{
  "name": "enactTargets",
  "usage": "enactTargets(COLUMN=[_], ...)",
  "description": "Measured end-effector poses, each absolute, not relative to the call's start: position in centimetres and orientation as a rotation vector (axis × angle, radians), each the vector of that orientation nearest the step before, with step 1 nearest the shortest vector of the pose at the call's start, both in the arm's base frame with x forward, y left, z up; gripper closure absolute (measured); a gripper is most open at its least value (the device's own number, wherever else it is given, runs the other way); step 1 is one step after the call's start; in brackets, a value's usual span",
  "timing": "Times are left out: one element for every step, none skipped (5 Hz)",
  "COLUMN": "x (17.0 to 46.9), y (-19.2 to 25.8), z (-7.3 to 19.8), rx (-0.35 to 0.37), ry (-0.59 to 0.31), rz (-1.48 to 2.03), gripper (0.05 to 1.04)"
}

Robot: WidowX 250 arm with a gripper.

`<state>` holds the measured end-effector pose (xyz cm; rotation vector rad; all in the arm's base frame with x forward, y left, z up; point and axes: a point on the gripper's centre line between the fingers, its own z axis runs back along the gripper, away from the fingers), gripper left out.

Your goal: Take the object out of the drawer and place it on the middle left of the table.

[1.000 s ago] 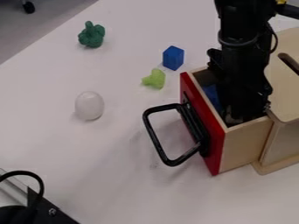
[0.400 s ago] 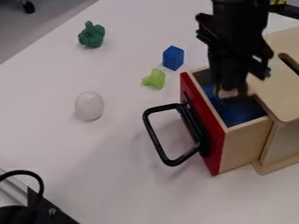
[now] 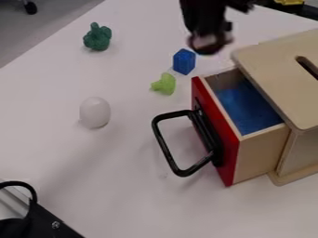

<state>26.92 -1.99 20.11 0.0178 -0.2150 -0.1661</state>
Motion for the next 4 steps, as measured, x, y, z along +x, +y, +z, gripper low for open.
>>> enactTargets(x=[27.4, 29.3, 30.8, 31.8], y=[1.6, 5.5, 9.5, 12.7], z=[21.6, 21.4, 19.8, 17.7], rx=[0.027, 0.050, 0.056, 0.038], ry=[-0.220, -0.194, -0.178, -0.173], rz=[-0.041, 0.029, 0.119, 0.203], gripper=[0.960, 0.960, 0.960, 0.960])
